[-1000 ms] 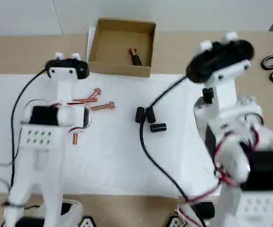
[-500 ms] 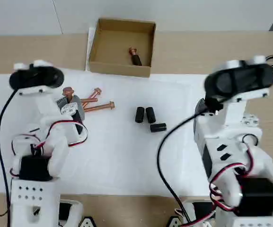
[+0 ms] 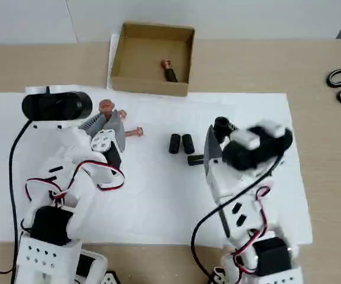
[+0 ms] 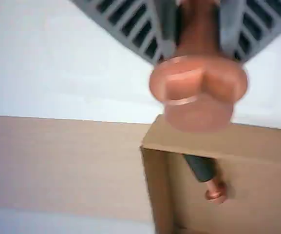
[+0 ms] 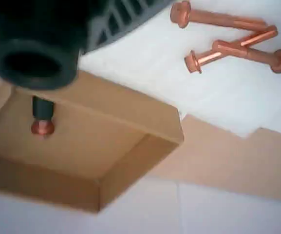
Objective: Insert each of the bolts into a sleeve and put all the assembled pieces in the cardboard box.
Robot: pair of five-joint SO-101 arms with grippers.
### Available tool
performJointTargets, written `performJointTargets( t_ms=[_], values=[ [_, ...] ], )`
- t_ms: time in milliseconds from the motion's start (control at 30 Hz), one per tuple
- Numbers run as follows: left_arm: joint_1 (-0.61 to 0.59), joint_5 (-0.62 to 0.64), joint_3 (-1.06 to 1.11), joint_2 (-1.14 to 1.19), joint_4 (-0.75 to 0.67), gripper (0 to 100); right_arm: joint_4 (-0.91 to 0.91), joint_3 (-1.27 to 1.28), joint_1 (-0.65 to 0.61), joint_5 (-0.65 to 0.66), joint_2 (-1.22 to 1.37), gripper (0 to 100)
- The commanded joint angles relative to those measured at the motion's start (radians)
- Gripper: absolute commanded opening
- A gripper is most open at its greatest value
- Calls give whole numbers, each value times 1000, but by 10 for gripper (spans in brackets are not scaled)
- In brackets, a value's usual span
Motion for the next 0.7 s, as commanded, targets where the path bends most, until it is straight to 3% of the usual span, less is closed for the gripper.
performJointTargets(
  t_ms=[0, 167, 267, 467, 667],
  values=[
    [40, 6, -67, -15, -31, 6, -68, 140, -12, 12, -171, 5],
    [95, 29, -116, -14, -87, 6, -62, 255, -19, 12, -206, 5],
    [120, 29, -113, -14, -158, 6, -62, 269, -91, 12, -208, 5],
    [229, 29, -39, -23, -164, 6, -70, 334, -160, 12, -222, 5],
    [245, 28, 18, -23, -166, 6, -70, 339, -170, 12, -222, 5]
  ],
)
